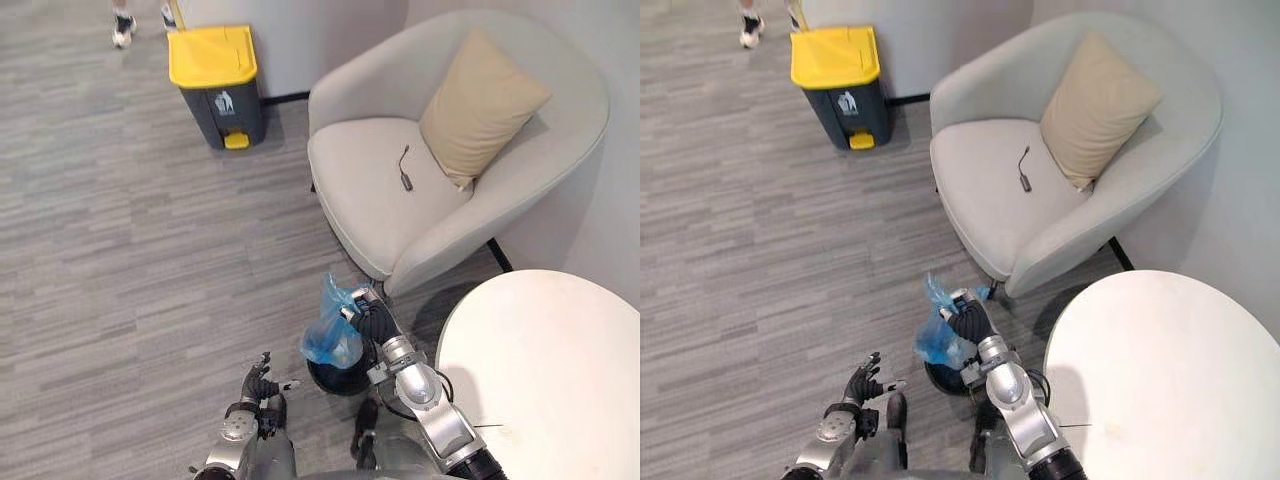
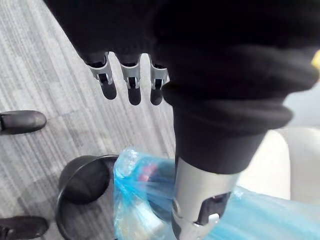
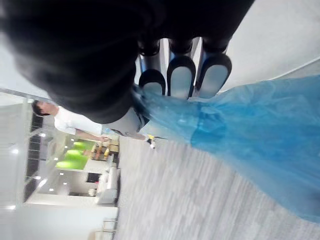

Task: Gather rubbish on tea table into small bin, then transfer packed bag to large trash can.

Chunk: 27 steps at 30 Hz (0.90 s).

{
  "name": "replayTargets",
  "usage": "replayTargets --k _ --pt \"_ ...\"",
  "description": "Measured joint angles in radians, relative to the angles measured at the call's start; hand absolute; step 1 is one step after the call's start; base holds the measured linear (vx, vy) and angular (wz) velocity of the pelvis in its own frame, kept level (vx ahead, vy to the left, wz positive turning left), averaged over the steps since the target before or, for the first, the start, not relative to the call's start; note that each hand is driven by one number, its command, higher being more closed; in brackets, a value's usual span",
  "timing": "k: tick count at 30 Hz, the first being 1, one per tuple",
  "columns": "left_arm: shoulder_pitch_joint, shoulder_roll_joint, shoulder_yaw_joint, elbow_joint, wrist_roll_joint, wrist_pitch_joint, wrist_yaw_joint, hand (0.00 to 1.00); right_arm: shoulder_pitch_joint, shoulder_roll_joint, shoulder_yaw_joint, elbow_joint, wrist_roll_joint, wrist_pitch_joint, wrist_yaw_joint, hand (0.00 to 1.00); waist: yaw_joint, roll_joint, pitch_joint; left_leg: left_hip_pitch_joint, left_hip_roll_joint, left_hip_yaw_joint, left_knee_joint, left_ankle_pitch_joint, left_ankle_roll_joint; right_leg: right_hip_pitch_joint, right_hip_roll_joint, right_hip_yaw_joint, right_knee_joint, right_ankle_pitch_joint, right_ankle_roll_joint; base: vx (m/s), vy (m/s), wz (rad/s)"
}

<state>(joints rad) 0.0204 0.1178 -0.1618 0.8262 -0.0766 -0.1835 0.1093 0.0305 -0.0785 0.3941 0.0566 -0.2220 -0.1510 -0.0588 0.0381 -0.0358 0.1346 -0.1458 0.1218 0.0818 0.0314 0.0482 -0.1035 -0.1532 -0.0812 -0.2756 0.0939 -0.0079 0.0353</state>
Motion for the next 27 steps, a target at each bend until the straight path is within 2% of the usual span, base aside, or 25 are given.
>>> replayTargets --k 3,9,13,21,27 --pt "0.026 0.011 -0.005 -0.047 0.010 -0.002 -0.001 0.00 -0.001 -0.013 0.006 0.001 0.053 -0.001 0.024 1.00 0.001 0.014 -0.024 0.043 -0.002 -0.001 -0.032 0.003 0.004 0.055 0.012 0.001 -0.063 0.029 0.003 0.01 0.021 -0.01" --pt "0.115 0.047 -0.024 -0.280 0.012 -0.013 -0.002 0.00 -0.006 -0.040 0.010 0.008 0.201 -0.001 0.072 1.00 0.005 0.015 -0.046 0.076 -0.004 -0.003 -0.065 0.013 0.013 0.104 0.025 0.005 -0.139 0.073 0.003 -0.04 0.022 -0.02" --pt "0.145 0.053 -0.023 -0.391 0.017 -0.024 -0.001 0.00 -0.024 -0.074 0.026 0.011 0.261 -0.001 0.087 1.00 0.006 0.022 -0.054 0.088 -0.010 -0.017 -0.069 0.015 0.014 0.134 0.027 0.002 -0.175 0.091 0.001 -0.03 0.018 0.03" --pt "0.153 0.052 -0.026 -0.519 0.139 -0.059 0.012 0.00 -0.105 -0.118 0.057 0.011 0.333 -0.001 0.105 1.00 0.012 0.034 -0.067 0.088 -0.008 -0.029 -0.069 0.015 0.014 0.133 0.030 0.004 -0.166 0.091 0.001 0.00 0.000 0.00" --pt "0.144 0.060 -0.043 -0.594 0.229 -0.073 0.028 0.00 -0.160 -0.129 0.059 0.052 0.371 -0.002 0.105 1.00 0.031 0.033 -0.077 0.092 -0.006 -0.033 -0.066 0.015 0.014 0.137 0.033 0.007 -0.162 0.090 -0.001 0.00 0.002 0.01"
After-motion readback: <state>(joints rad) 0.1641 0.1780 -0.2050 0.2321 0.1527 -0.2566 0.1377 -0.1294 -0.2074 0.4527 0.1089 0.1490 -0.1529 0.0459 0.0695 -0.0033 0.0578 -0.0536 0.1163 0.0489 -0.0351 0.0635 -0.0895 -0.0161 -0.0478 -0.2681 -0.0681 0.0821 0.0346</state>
